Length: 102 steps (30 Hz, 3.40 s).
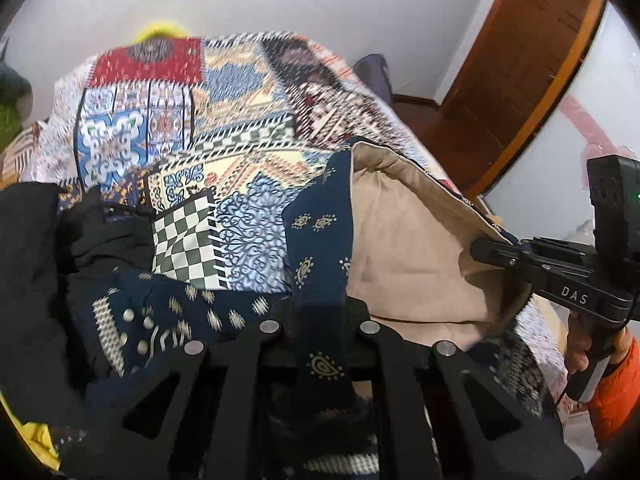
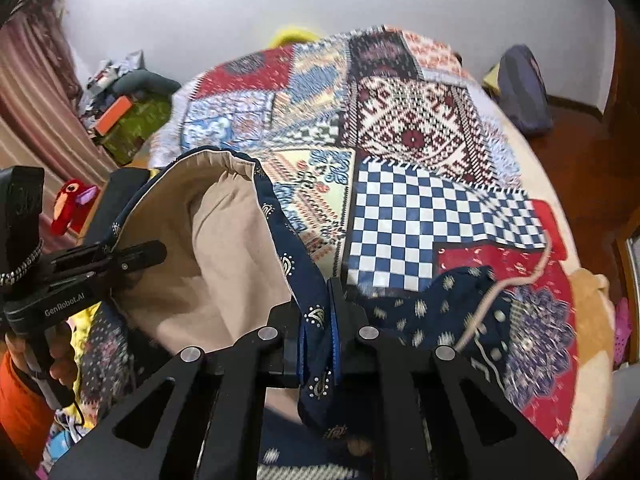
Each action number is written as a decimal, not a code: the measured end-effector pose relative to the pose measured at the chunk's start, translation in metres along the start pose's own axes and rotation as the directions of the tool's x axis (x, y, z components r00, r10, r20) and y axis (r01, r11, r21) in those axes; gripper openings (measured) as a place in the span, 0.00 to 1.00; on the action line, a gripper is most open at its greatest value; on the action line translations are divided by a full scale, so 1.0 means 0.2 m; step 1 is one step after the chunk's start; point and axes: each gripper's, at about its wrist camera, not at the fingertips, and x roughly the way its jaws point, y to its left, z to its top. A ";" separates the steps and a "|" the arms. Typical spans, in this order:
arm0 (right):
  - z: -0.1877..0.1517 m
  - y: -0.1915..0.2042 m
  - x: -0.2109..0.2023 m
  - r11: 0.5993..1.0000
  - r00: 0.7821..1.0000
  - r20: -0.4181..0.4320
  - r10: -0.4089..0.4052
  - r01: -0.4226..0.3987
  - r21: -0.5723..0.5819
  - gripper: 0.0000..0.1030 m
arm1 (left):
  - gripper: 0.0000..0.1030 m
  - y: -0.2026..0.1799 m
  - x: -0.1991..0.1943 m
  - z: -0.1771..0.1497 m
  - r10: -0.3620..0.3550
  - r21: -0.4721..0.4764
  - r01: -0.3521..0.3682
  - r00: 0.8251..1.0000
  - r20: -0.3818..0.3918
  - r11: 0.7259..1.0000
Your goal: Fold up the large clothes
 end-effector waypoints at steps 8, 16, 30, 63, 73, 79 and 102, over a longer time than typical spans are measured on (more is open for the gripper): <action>-0.20 0.07 -0.22 0.999 1.000 0.017 -0.014 0.014 -0.040 0.08 | 0.08 -0.15 -0.25 -0.20 -0.008 0.075 0.008 1.000 0.006 0.997; -0.42 0.08 -0.22 0.999 0.999 -0.047 -0.028 0.027 -0.027 0.08 | 0.11 -0.20 -0.26 -0.47 -0.007 0.085 0.014 0.997 -0.082 0.996; -0.72 0.10 -0.18 0.998 0.980 -0.191 -0.048 0.041 -0.036 0.25 | 0.51 -0.19 -0.24 -0.89 0.033 0.099 -0.014 0.981 -0.193 0.995; -0.57 0.22 -0.08 1.000 0.981 -0.193 -0.014 0.011 -0.018 0.43 | 0.58 -0.28 -0.18 -0.50 0.067 0.141 -0.053 0.993 -0.097 0.989; -0.76 0.17 -0.12 1.000 0.977 -0.214 -0.015 0.013 -0.010 0.45 | 0.62 -0.25 -0.13 -0.83 0.121 0.154 -0.106 0.988 -0.096 0.982; -0.69 0.14 -0.21 1.000 0.981 -0.194 -0.024 0.025 0.003 0.45 | 0.62 -0.22 -0.26 -0.77 0.071 0.098 -0.063 0.994 -0.084 0.993; -0.45 -0.45 -0.16 0.947 0.982 -0.115 -0.147 0.173 0.269 0.51 | 0.84 0.68 -0.20 -0.70 0.056 -0.421 -0.070 0.997 -0.045 0.905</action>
